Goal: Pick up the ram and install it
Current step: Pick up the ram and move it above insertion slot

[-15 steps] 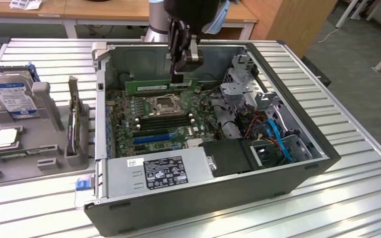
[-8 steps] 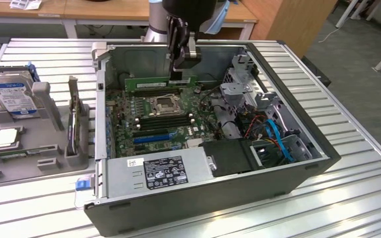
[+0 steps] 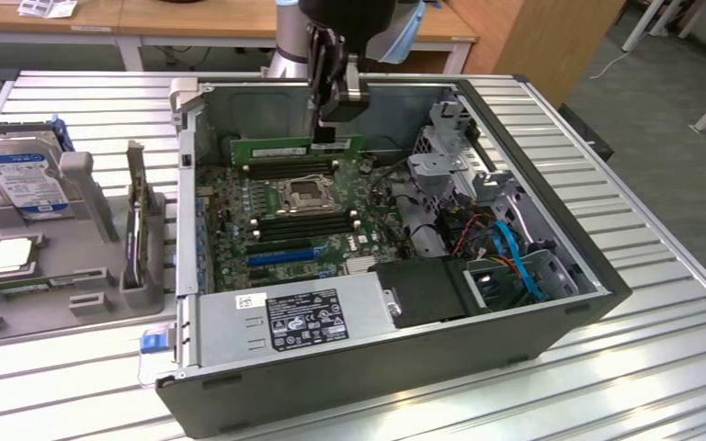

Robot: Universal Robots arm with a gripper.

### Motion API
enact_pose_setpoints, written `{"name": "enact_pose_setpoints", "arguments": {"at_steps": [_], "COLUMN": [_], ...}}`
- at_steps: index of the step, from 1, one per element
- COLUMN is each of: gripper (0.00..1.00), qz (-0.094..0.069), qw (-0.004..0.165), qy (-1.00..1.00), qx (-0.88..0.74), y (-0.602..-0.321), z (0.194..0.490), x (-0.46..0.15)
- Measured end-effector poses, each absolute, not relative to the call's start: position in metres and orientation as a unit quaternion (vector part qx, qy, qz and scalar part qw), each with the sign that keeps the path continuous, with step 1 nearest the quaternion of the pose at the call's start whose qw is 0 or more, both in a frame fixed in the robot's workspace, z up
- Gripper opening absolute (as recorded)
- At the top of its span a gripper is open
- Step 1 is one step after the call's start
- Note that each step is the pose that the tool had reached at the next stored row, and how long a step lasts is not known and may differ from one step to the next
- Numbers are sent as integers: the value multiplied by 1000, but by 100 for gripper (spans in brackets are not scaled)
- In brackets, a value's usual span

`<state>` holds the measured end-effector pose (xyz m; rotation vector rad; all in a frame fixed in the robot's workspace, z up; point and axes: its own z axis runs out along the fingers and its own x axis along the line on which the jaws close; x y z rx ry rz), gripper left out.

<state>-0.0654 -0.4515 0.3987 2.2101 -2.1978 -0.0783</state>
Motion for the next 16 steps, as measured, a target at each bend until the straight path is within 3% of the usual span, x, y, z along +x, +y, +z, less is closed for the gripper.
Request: {"name": "enact_pose_setpoints", "arguments": {"at_steps": [16], "gripper": [11], "qz": [-25], "qw": [12], "qy": [-705], "qx": [709], "y": [-436], "z": [397], "x": [-65]}}
